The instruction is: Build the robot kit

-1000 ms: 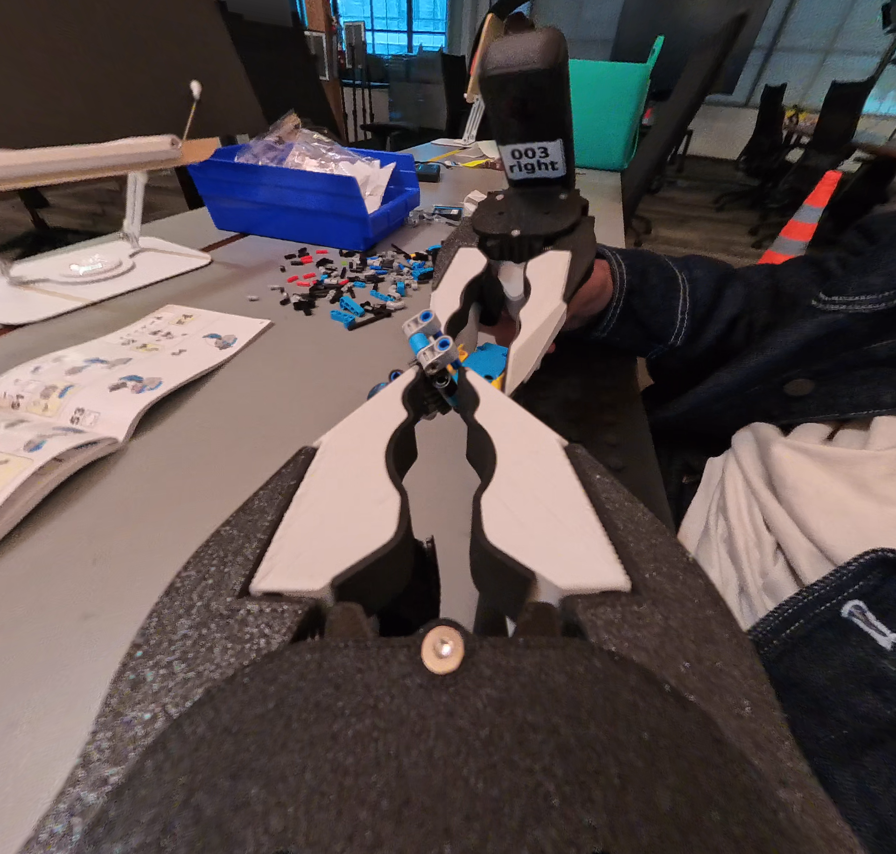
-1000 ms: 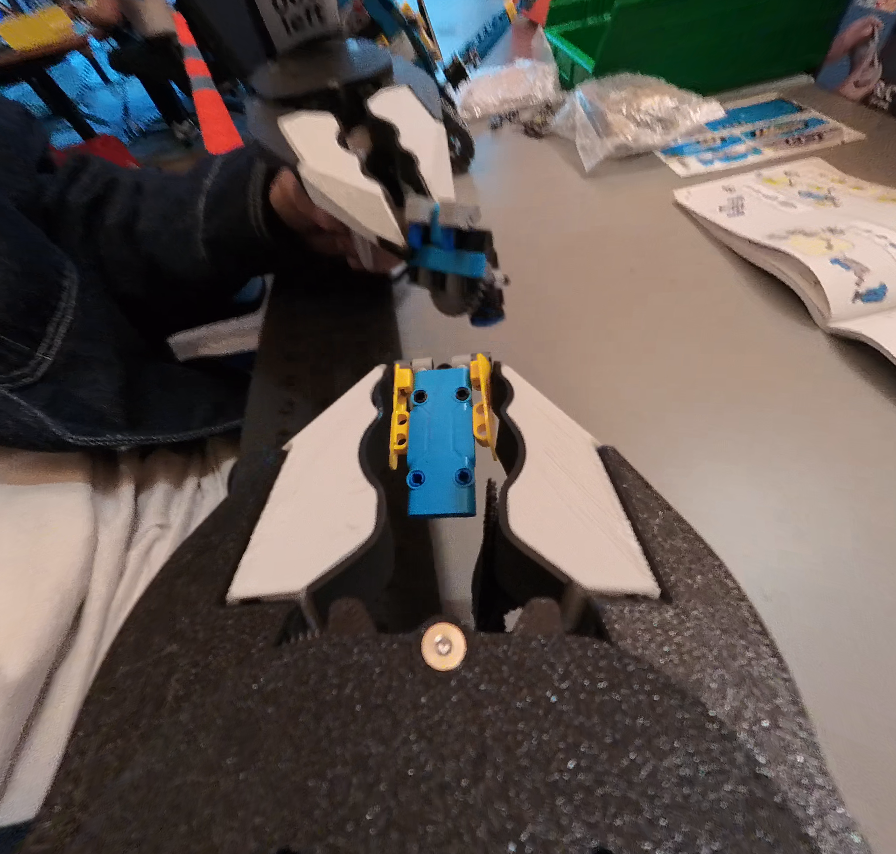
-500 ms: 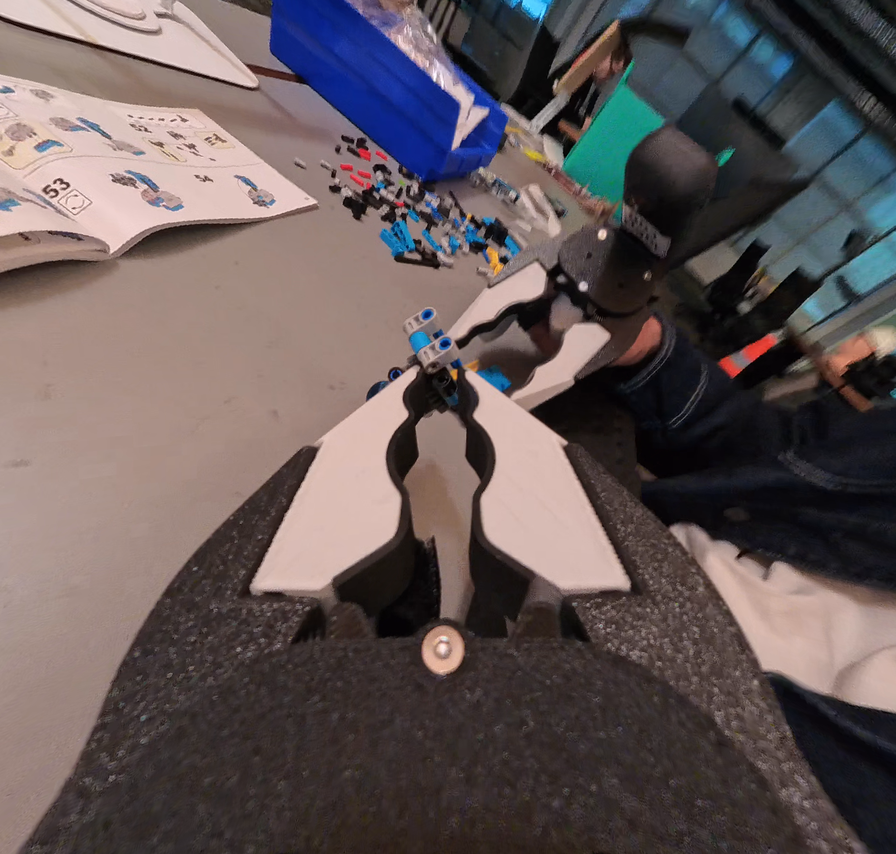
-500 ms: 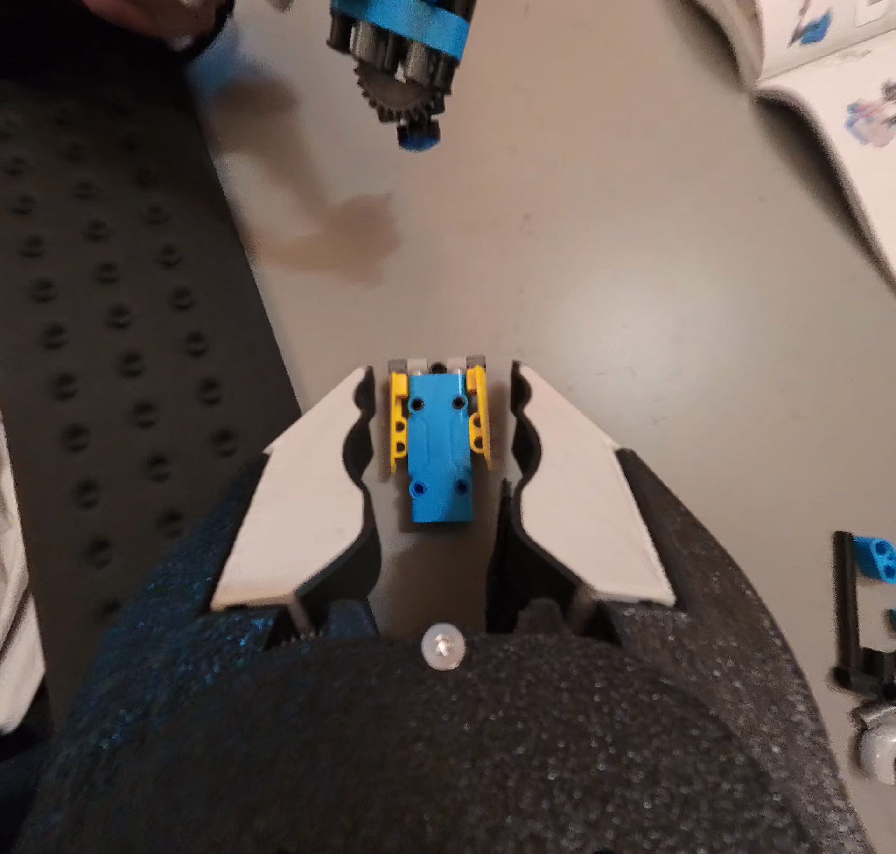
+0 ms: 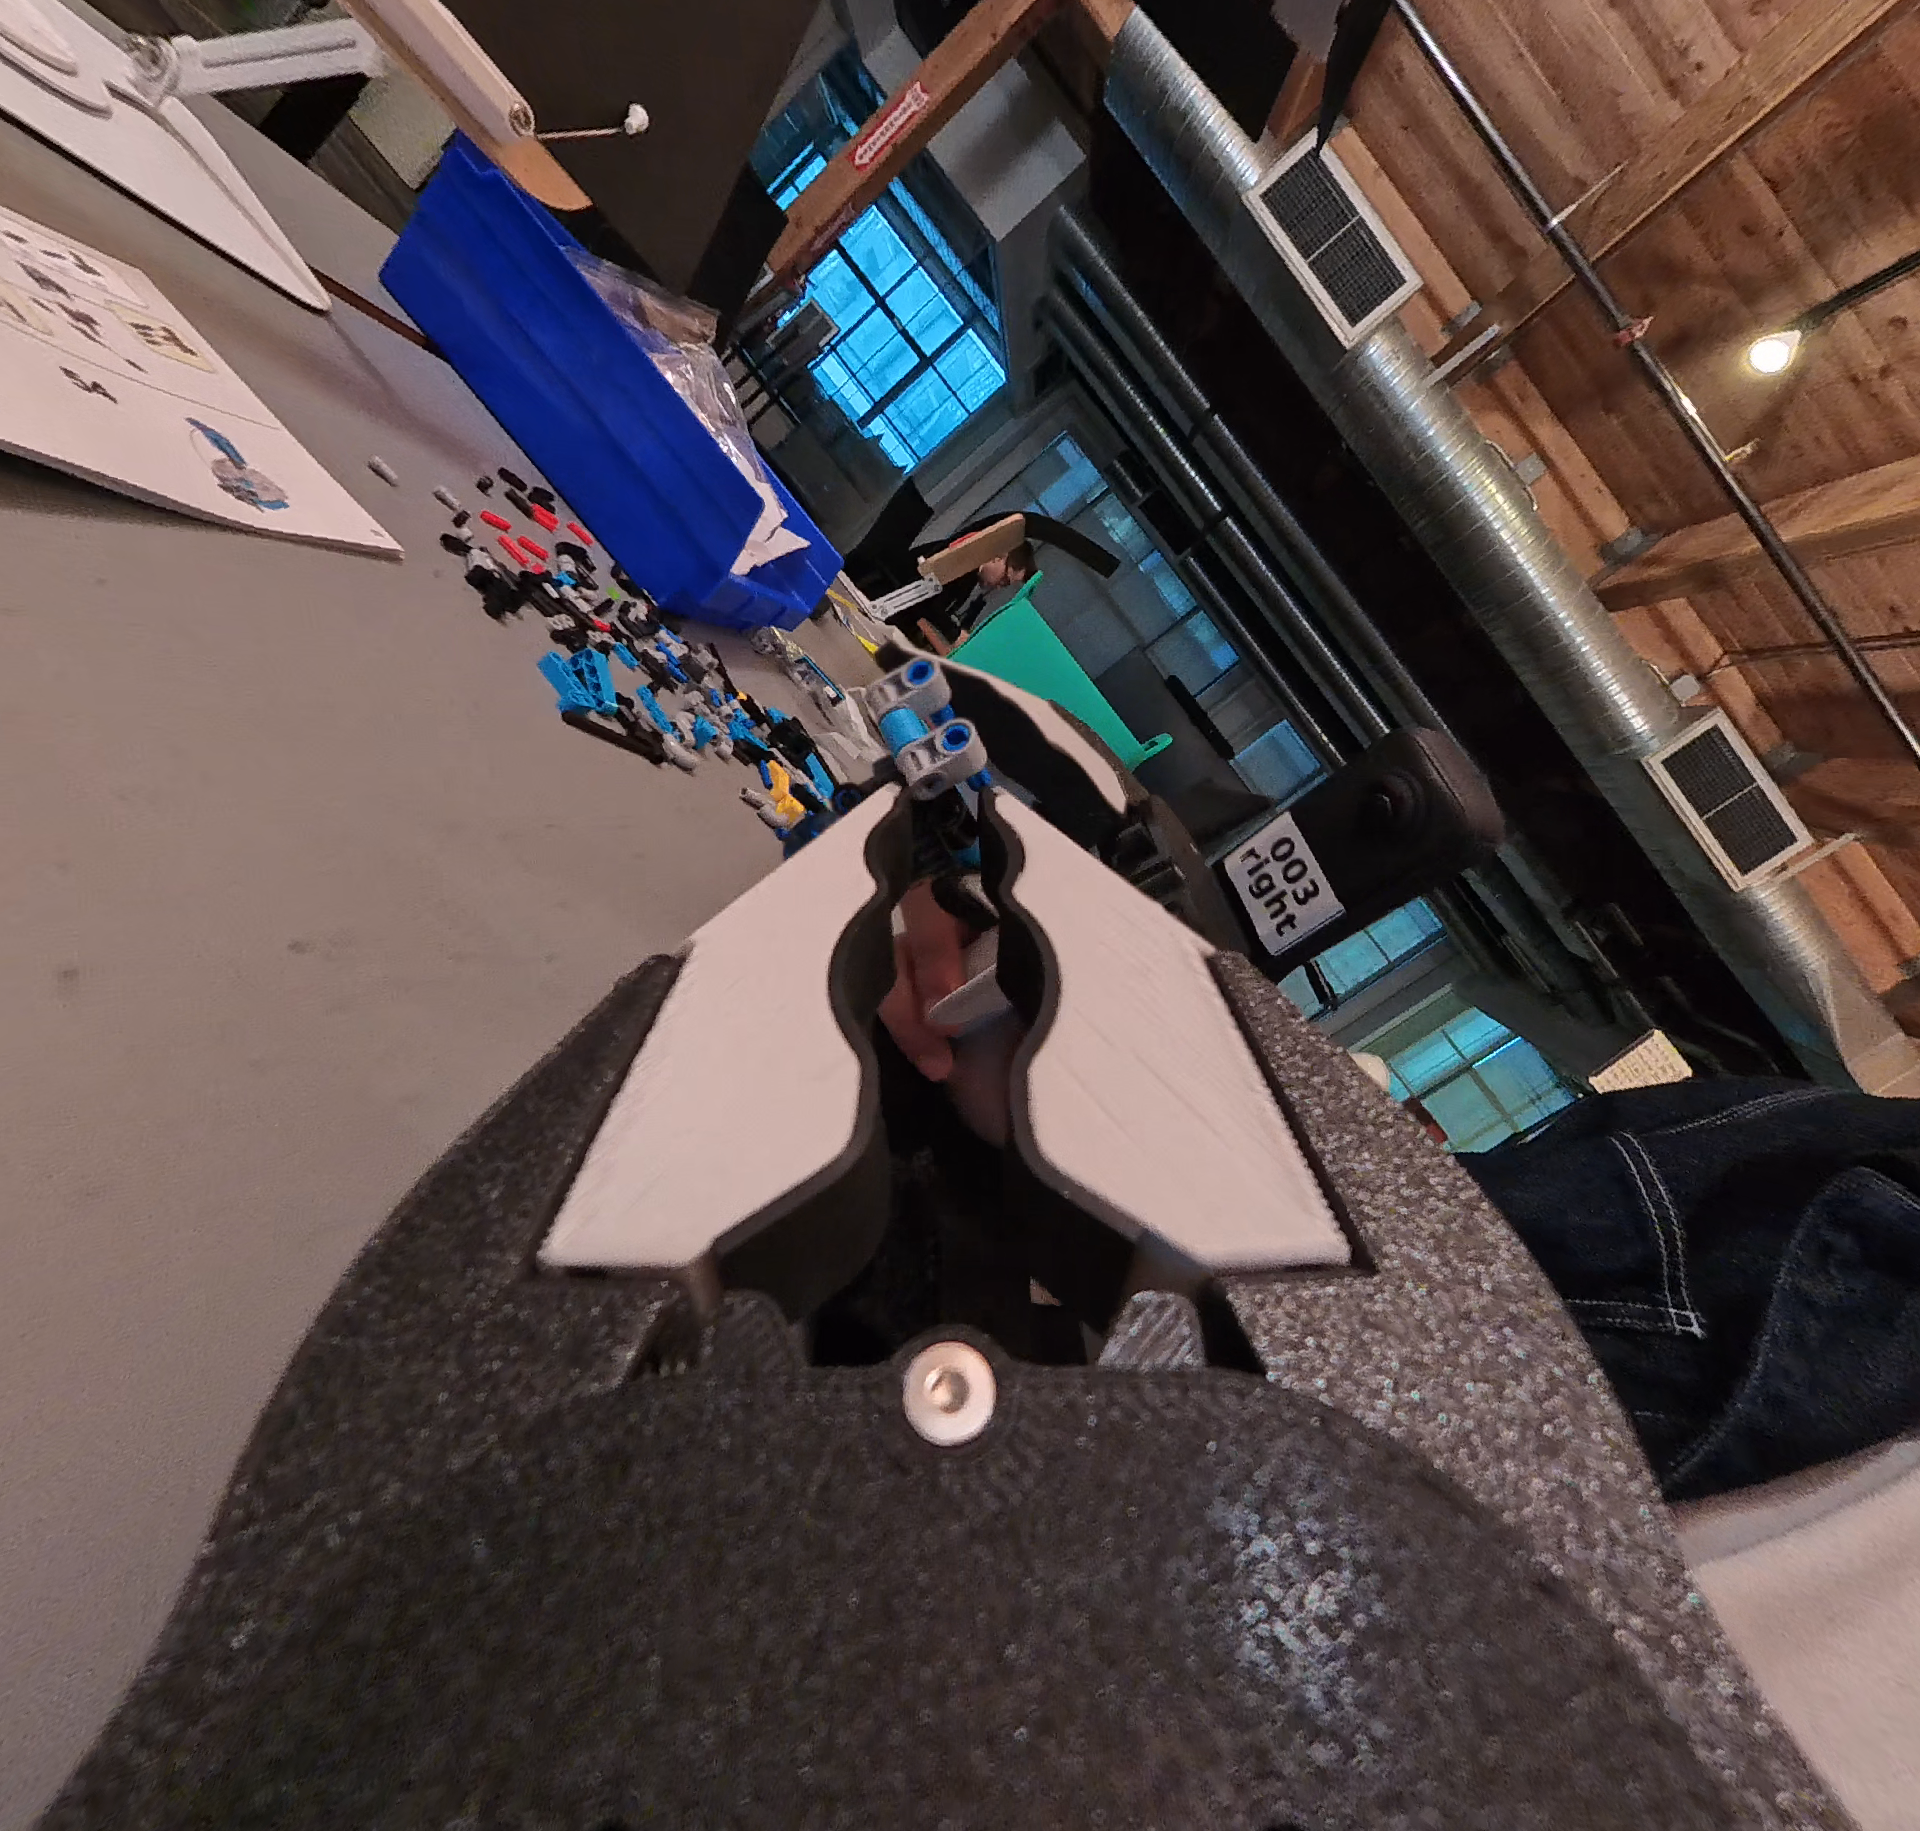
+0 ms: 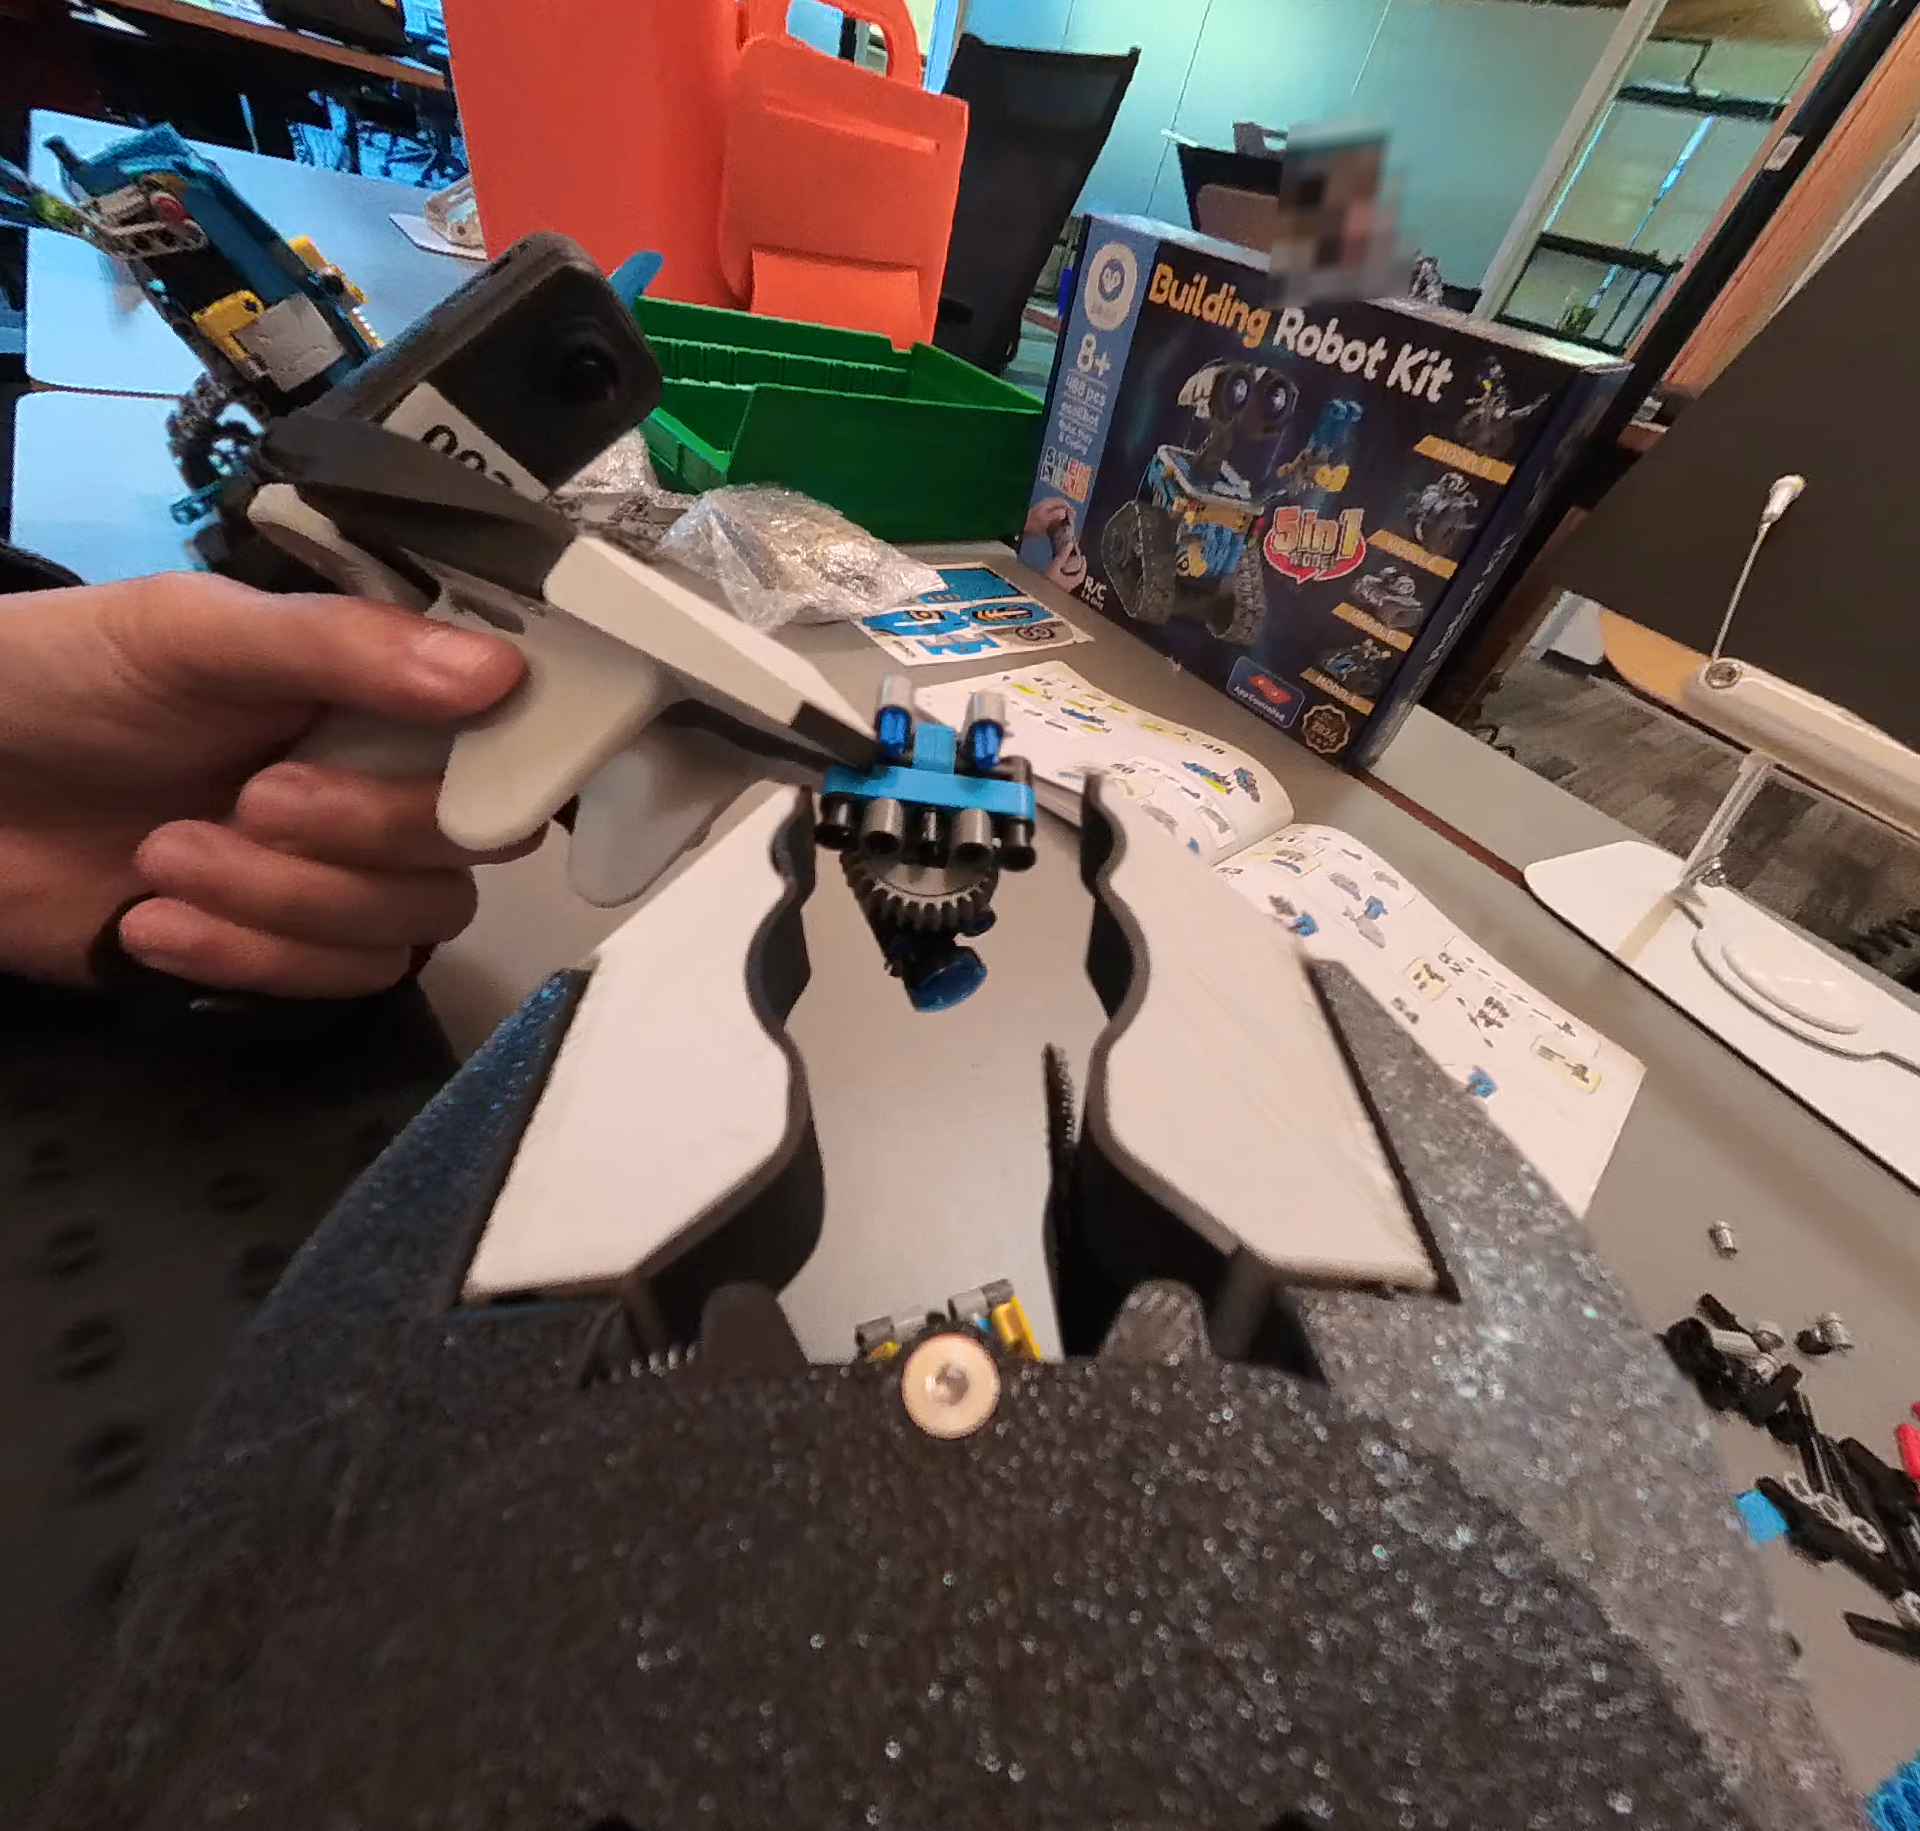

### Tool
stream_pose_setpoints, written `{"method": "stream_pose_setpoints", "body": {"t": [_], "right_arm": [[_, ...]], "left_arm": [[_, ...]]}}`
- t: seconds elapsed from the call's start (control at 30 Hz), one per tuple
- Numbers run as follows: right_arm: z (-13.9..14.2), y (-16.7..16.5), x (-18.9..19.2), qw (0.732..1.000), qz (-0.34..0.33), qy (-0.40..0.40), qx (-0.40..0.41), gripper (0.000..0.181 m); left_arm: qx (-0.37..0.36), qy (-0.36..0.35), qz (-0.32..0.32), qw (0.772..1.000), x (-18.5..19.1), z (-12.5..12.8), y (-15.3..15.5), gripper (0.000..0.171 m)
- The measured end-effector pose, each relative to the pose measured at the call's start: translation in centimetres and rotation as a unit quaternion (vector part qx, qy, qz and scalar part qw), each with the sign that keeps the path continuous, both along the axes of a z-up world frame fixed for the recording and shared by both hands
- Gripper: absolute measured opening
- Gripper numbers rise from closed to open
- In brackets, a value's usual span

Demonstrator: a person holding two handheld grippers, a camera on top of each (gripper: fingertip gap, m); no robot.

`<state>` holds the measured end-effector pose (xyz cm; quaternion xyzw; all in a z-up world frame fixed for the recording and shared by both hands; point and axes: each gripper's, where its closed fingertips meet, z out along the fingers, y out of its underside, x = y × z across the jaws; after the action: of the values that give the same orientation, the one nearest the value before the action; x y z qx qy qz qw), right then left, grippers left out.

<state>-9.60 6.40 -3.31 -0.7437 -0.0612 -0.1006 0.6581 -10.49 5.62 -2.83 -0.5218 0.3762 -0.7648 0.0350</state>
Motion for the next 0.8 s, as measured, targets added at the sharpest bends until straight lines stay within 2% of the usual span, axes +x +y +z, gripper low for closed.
{"method": "stream_pose_setpoints", "body": {"t": [0.03, 0.17, 0.3, 0.33, 0.4, 0.47, 0.6, 0.73, 0.8], "right_arm": [[0.1, 0.0, 0.1, 1.0, -0.001, 0.002, 0.004, 0.054], [-0.1, -0.1, -0.5, 1.0, 0.021, 0.009, -0.002, 0.042], [0.1, -0.4, -1.0, 0.999, 0.046, 0.004, -0.008, 0.042], [0.2, -0.5, -1.0, 0.998, 0.056, 0.009, -0.008, 0.042], [0.1, -0.6, -1.1, 0.996, 0.084, 0.024, -0.016, 0.042], [0.0, -0.7, -1.0, 0.994, 0.108, 0.013, -0.028, 0.042], [-0.4, -0.5, -0.9, 0.981, 0.138, -0.124, -0.062, 0.042], [-1.1, 0.4, -1.0, 0.951, 0.168, -0.247, -0.084, 0.042], [-1.7, 0.8, -1.3, 0.927, 0.201, -0.305, -0.08, 0.041]], "left_arm": [[-0.002, -0.002, 0.0, 1.0, 0.0, 0.1, 0.0, 0.012], [0.009, -0.004, 0.001, 1.0, -0.2, 0.1, -0.2, 0.012], [0.007, -0.014, -0.028, 0.999, -0.7, 0.3, -0.5, 0.012], [0.015, -0.018, -0.038, 0.999, -1.0, 0.4, -0.6, 0.016], [0.045, -0.019, -0.045, 0.998, -1.2, 0.5, -0.2, 0.038], [0.091, -0.005, -0.037, 0.995, -1.0, -0.1, 0.7, 0.043], [0.102, 0.029, -0.072, 0.992, -0.9, -0.3, 1.8, 0.045], [0.105, 0.055, -0.124, 0.985, -0.3, -0.5, 1.8, 0.044], [0.1, 0.073, -0.143, 0.982, 0.1, -0.9, 1.9, 0.043]]}}
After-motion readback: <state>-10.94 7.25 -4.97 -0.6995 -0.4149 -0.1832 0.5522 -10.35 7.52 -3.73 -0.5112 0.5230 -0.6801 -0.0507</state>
